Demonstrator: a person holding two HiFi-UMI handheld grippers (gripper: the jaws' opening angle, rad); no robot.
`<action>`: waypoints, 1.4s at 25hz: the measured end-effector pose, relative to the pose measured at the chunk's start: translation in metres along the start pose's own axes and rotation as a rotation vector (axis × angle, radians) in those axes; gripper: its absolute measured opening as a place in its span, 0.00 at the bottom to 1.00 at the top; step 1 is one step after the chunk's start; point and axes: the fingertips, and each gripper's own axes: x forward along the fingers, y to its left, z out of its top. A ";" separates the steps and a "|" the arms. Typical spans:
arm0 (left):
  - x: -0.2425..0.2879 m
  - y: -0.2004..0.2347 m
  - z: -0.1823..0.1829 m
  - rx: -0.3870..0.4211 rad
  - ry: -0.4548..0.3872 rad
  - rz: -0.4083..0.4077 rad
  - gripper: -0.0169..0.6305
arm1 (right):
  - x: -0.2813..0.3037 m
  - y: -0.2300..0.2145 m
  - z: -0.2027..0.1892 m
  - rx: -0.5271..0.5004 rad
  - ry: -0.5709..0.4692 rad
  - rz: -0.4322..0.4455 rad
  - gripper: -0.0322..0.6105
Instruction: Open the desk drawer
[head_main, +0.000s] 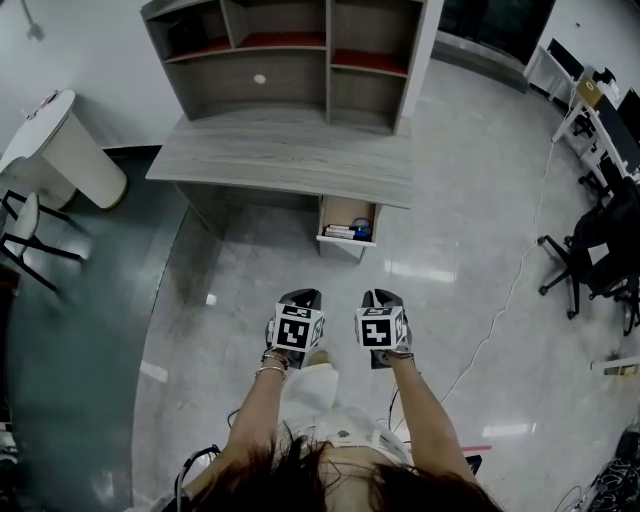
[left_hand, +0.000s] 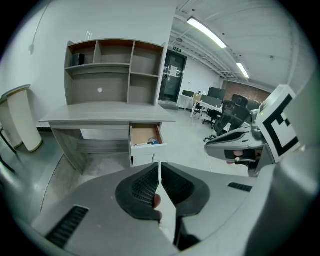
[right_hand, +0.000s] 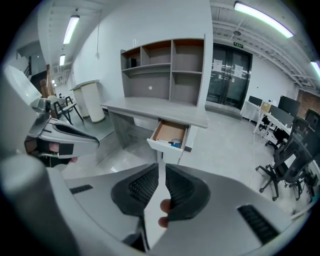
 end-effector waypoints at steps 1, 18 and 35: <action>-0.004 -0.003 -0.001 0.003 -0.003 -0.002 0.06 | -0.004 0.003 -0.002 -0.011 -0.002 0.004 0.13; -0.061 -0.062 -0.032 0.038 -0.044 -0.051 0.06 | -0.065 0.019 -0.046 -0.119 -0.049 0.024 0.11; -0.123 -0.101 -0.071 0.089 -0.079 -0.057 0.06 | -0.136 0.033 -0.087 -0.168 -0.108 0.001 0.10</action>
